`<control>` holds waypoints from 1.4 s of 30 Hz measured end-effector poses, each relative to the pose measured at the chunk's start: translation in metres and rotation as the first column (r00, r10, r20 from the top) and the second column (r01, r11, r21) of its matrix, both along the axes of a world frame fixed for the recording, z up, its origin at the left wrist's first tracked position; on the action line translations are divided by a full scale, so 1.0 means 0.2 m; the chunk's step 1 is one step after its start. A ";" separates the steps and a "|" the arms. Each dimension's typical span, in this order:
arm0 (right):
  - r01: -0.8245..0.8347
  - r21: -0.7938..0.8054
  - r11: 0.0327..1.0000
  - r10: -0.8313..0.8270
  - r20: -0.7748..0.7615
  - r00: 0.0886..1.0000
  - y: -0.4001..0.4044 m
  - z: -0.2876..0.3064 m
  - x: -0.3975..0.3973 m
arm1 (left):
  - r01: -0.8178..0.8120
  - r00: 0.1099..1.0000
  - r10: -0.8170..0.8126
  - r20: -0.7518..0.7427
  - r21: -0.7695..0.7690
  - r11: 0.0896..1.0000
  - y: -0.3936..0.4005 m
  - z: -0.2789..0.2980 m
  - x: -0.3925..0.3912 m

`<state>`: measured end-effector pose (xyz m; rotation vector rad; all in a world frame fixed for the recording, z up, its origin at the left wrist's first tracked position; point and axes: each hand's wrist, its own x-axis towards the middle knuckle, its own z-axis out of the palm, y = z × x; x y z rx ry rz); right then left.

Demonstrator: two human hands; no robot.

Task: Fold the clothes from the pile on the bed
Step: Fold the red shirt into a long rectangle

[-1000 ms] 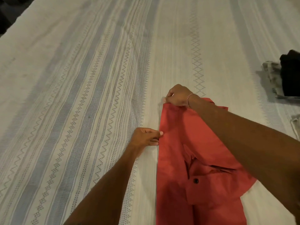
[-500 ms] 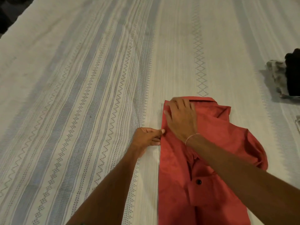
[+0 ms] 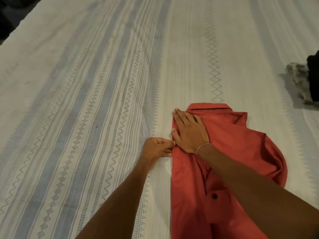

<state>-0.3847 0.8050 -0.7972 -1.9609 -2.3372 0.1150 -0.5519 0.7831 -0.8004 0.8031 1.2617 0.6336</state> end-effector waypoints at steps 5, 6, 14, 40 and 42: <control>-0.012 0.064 0.998 0.011 0.010 1.000 -0.01 0.07 -0.04 | -0.024 0.999 0.024 -0.021 0.011 1.000 0.00 -0.01 0.00; -0.006 0.098 0.995 0.004 0.025 1.000 -0.03 0.08 -0.04 | -0.028 0.999 0.028 -0.025 0.013 1.000 0.00 -0.01 0.00; 0.014 0.009 1.000 -0.014 -0.028 0.999 0.00 0.00 -0.03 | -0.037 0.999 0.037 -0.037 0.013 0.999 0.00 0.00 0.00; 0.712 -0.696 0.090 -0.771 -0.501 -0.393 -1.24 0.36 0.15 | 0.472 0.799 -0.126 -0.588 0.484 0.736 -0.62 0.32 0.38; 0.606 -0.781 0.153 -0.649 -0.542 -0.534 -1.26 0.36 0.17 | 0.591 0.748 -0.267 -0.607 0.428 0.684 -0.73 0.34 0.44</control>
